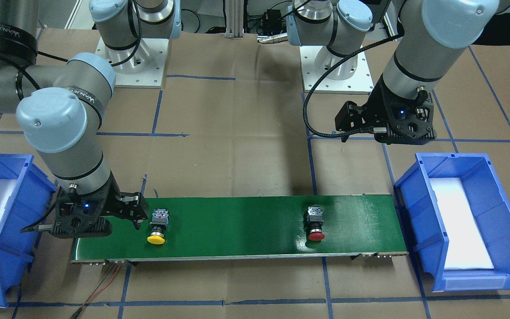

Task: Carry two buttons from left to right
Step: 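Lower the right gripper onto the yellow button at the belt's far end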

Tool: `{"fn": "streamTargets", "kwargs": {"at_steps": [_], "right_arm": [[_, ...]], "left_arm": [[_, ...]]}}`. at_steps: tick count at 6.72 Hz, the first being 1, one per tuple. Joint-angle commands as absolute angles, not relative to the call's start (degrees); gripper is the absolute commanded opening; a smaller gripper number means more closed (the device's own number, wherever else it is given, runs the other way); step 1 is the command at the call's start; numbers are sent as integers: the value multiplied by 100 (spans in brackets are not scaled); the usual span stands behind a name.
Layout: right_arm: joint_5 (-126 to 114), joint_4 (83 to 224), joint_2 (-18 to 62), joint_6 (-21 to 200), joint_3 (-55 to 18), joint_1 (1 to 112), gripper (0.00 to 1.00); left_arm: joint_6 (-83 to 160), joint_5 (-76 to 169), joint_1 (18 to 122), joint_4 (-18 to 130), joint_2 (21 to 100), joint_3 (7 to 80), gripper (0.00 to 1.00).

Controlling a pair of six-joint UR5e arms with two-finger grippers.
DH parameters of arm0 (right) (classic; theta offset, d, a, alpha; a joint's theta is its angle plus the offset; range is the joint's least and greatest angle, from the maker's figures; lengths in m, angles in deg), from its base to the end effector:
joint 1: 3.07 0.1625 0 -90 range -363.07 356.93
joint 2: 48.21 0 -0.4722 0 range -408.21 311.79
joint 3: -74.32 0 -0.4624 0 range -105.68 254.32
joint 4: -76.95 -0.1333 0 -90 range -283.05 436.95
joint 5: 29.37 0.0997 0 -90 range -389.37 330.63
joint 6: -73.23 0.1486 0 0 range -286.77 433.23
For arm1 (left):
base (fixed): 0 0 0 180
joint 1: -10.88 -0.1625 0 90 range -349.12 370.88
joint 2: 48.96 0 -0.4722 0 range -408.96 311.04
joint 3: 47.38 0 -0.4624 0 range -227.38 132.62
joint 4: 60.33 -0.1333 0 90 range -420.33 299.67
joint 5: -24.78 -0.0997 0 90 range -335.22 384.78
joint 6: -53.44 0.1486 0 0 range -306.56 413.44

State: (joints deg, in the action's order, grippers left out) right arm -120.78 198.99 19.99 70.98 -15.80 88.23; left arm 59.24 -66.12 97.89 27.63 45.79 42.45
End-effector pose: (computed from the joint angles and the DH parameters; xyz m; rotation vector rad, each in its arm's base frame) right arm 0.1461 -0.7255 0.2996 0.0928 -3.1021 0.2745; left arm -0.0999 -0.5991 0.4433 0.0773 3.1276 0.0710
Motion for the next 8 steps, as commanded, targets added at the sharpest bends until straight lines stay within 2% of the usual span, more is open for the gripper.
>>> {"fn": "streamTargets", "kwargs": {"at_steps": [1,8], "right_arm": [[-12069,19886,1859,7182,-1576,8825,100],[-12033,19912,1561,7191,-1884,8834,100]], "left_arm": [[5925,-6610,9789,2765,4579,4244,100],[5925,-6601,9789,2765,4570,4244,100]]}}
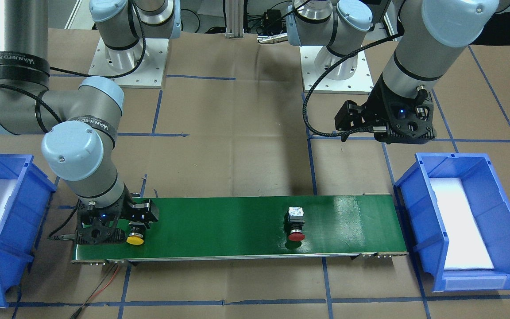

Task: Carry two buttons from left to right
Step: 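Grasp the yellow button with the right gripper and lift it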

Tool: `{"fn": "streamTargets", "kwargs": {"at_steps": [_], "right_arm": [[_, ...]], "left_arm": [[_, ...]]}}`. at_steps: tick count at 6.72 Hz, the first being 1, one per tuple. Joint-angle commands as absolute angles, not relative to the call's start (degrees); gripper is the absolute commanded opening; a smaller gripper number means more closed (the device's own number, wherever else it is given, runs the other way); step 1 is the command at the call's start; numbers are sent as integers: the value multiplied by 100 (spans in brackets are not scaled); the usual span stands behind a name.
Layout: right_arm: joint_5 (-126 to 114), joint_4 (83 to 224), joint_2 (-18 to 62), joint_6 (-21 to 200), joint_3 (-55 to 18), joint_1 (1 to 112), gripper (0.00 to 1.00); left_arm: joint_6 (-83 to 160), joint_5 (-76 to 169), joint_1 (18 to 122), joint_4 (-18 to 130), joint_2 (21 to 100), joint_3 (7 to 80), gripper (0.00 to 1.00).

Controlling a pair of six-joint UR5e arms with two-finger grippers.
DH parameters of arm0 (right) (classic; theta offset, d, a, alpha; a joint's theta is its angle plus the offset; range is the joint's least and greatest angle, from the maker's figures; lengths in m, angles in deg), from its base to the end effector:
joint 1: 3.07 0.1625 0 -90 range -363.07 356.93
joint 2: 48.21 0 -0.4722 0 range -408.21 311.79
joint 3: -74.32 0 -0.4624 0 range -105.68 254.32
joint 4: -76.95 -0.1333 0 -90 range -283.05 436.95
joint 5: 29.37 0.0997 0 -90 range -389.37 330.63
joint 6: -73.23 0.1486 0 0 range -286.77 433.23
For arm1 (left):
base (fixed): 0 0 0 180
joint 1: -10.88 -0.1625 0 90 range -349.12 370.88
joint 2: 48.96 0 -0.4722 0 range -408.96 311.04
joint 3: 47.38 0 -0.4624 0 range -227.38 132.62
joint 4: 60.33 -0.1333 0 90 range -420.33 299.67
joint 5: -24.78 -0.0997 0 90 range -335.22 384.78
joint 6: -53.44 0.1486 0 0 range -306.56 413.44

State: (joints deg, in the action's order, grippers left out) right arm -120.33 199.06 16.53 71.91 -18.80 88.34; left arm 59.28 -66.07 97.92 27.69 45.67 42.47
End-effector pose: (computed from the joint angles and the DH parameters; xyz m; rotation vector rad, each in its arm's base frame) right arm 0.1484 -0.7140 0.2280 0.0735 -3.1224 0.1017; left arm -0.1003 -0.5982 0.4442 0.0791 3.1284 0.0699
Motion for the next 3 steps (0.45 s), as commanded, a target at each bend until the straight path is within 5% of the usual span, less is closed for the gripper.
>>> {"fn": "streamTargets", "kwargs": {"at_steps": [1,3], "right_arm": [[-12051,19956,1491,7191,-1867,8834,97],[-12243,19877,1490,7182,-1858,8825,25]], "left_arm": [[5925,-6601,9789,2773,4570,4244,100],[5925,-6609,9789,2774,4570,4244,100]]}}
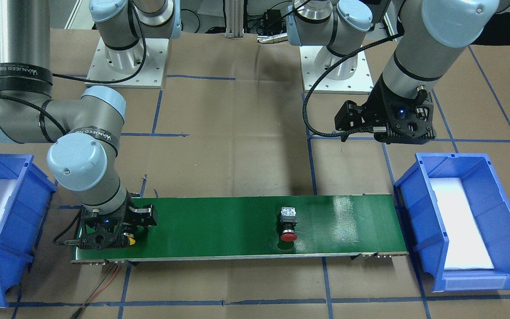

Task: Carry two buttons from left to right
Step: 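Grasp the yellow button with the right gripper and lift it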

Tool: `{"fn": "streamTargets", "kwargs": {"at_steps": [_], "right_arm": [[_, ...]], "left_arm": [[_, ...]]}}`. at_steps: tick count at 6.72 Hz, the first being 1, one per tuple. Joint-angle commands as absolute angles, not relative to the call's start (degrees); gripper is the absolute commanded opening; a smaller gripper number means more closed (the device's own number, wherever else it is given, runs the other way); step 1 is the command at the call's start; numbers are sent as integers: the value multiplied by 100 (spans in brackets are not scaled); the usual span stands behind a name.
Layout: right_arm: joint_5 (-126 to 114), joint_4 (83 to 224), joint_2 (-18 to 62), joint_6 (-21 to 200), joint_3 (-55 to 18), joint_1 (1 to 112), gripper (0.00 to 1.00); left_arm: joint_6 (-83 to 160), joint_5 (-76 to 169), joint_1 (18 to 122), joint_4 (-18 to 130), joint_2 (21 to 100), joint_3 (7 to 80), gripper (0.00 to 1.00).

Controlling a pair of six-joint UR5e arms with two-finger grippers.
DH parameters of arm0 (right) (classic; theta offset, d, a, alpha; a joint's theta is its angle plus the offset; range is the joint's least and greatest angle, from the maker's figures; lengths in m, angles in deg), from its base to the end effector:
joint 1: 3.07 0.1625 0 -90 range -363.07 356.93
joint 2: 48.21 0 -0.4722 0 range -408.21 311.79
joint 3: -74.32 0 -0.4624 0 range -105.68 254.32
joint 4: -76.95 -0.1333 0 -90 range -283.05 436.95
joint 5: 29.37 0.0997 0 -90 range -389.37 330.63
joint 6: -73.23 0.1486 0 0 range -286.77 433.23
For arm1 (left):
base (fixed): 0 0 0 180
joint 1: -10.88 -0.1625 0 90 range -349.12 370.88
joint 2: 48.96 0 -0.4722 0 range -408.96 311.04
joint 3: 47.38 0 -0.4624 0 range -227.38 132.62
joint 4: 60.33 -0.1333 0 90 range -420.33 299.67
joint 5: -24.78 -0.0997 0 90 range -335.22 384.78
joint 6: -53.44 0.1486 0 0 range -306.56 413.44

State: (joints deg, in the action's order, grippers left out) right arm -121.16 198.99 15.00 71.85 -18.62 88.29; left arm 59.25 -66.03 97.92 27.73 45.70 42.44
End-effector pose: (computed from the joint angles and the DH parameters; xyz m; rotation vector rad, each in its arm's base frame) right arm 0.1457 -0.7167 0.2103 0.0734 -3.1089 0.0627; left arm -0.1004 -0.5984 0.4442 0.0783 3.1291 0.0709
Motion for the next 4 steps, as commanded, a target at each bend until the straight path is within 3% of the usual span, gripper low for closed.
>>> {"fn": "streamTargets", "kwargs": {"at_steps": [1,4], "right_arm": [[-12375,19868,1533,7138,-1875,8816,7],[-12772,19877,2102,6798,-1744,8615,3]], "left_arm": [[5925,-6601,9798,2774,4570,4244,100],[5925,-6601,9798,2765,4579,4244,100]]}}
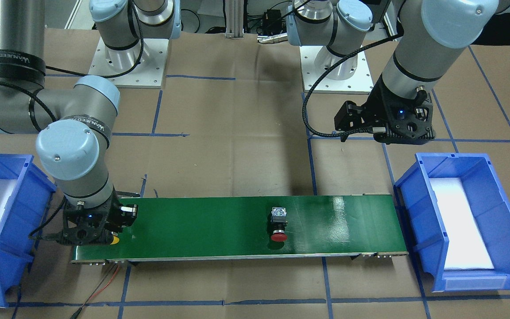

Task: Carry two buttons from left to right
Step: 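Grasp the yellow button with the right gripper and lift it, then carry the yellow button into the bin and lower it onto the foam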

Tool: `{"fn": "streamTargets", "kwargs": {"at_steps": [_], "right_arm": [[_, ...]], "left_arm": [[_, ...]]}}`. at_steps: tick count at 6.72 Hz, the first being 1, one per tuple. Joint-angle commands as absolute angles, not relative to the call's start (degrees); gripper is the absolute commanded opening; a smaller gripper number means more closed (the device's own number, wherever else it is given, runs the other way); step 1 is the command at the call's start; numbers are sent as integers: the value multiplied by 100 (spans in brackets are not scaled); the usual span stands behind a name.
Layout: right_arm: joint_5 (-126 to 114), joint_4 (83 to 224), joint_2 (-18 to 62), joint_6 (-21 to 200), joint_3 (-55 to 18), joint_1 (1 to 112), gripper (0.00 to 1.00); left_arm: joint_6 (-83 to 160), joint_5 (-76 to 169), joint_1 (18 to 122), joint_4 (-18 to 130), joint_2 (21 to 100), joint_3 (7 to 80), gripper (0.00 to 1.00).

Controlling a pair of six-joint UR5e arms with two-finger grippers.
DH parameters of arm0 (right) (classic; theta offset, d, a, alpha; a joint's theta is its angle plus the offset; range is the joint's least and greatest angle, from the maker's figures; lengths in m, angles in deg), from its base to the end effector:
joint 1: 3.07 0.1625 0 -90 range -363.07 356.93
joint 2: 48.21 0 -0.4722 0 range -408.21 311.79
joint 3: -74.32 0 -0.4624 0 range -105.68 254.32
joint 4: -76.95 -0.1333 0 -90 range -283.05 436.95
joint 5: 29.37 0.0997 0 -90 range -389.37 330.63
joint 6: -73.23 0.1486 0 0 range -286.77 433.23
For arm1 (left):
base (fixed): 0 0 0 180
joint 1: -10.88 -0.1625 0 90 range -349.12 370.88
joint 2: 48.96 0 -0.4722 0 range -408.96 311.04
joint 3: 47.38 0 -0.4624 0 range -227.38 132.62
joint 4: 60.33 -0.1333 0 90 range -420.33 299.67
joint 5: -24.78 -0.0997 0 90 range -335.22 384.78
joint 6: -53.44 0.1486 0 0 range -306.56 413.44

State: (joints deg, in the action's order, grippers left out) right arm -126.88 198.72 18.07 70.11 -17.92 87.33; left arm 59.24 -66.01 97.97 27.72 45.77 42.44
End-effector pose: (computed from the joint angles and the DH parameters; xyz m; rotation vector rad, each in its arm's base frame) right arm 0.1189 -0.7190 0.2559 0.0823 -3.0036 0.1477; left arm -0.1010 -0.5986 0.4435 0.0794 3.1294 0.0725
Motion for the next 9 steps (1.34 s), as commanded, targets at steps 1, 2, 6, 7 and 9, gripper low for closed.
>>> {"fn": "streamTargets", "kwargs": {"at_steps": [1,2,6,7,9], "right_arm": [[-12737,19833,2436,6717,-1691,8284,3],[-12693,19494,2787,6464,-1612,7871,3],[-12658,18700,2985,4427,-1699,6070,1],[-12283,18821,2862,4074,-1900,5726,1],[-12043,19591,2564,3808,-2461,5591,1]], "left_arm": [[5925,-6601,9798,2773,4579,4244,100],[5925,-6601,9798,2774,4579,4244,100],[5916,-6609,9798,2765,4596,4235,100],[5924,-6610,9798,2765,4588,4235,100],[5925,-6618,9798,2765,4579,4235,100]]}}
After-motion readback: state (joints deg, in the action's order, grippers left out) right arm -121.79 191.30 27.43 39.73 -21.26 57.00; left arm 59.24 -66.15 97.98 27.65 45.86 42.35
